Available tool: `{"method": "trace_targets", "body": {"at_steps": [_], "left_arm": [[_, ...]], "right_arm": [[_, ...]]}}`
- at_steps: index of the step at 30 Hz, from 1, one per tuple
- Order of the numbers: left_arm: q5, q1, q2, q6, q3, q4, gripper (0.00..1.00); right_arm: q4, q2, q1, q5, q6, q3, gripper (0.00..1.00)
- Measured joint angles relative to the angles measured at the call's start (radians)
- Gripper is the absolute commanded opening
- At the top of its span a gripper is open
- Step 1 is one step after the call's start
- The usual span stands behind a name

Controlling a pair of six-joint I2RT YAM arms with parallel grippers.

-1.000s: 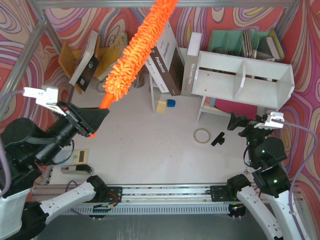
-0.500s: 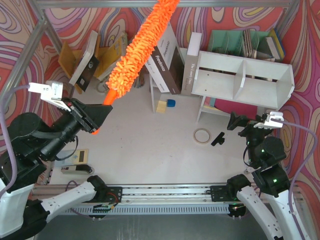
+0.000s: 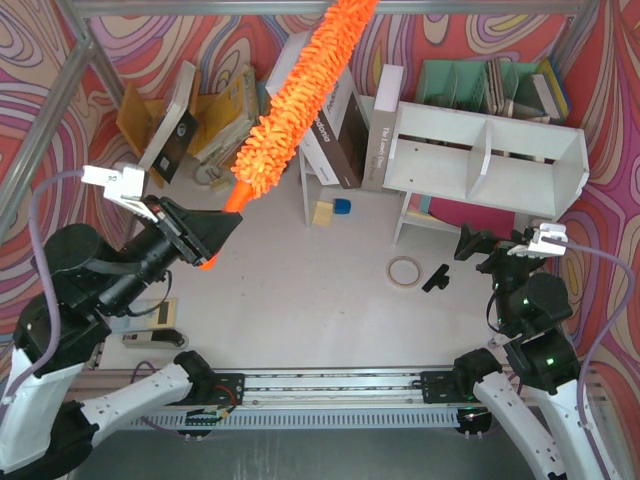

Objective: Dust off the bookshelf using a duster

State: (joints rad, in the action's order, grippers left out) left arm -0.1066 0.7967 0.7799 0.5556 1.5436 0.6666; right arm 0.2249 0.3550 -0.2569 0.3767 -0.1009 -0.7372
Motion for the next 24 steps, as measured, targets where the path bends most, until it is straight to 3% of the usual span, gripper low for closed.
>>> {"method": "trace_targets", "body": {"at_steps": [10,15,24], "left_arm": [[0.014,0.028,-0.012,0.098,-0.169,-0.124,0.0],[-0.044,0.085,-0.012,0.083,-0.153,-0.127,0.0],[-0.097,0.094,-0.085,0.027,-0.124,-0.182,0.0]], "right_arm": [[0.0,0.001,0.0,0.0,0.0,0.0,0.99],[0.0,0.001,0.0,0.0,0.0,0.0,0.99],[-0.001,0.001,0.0,0.0,0.0,0.006,0.99]]}}
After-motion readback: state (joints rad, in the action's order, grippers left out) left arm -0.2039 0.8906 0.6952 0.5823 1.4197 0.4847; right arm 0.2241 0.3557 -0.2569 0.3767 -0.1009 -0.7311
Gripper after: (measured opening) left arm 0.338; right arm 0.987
